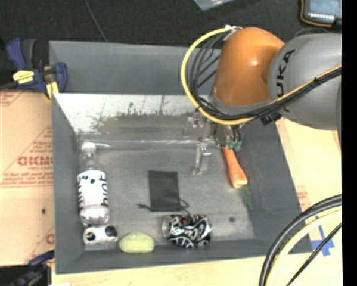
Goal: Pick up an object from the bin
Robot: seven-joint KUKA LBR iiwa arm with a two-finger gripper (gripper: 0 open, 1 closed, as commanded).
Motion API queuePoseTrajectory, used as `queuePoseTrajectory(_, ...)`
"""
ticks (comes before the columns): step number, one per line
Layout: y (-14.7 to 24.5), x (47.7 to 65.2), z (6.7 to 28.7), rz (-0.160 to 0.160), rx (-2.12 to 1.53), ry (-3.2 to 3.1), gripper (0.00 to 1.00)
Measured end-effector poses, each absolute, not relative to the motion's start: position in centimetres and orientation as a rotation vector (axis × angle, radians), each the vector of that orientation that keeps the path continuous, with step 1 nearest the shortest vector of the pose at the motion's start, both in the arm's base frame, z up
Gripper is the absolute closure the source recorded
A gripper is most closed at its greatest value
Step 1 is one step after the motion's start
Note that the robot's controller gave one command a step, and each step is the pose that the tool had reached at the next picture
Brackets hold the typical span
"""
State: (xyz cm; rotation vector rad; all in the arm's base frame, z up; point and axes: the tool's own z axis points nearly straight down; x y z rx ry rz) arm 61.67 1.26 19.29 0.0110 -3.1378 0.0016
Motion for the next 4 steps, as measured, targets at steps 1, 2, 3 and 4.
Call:
queuePoseTrajectory(1,1.3,61.8,19.8,0.001,0.011,-3.146,0.0)
queuePoseTrajectory(2,2.4,61.6,13.3,-0.001,-0.095,-3.147,0.0)
queuePoseTrajectory(3,2.6,61.3,8.6,0.002,-0.082,-3.139,0.0)
queuePoseTrajectory(4,3.8,60.3,11.2,-0.001,-0.13,-3.144,0.0)
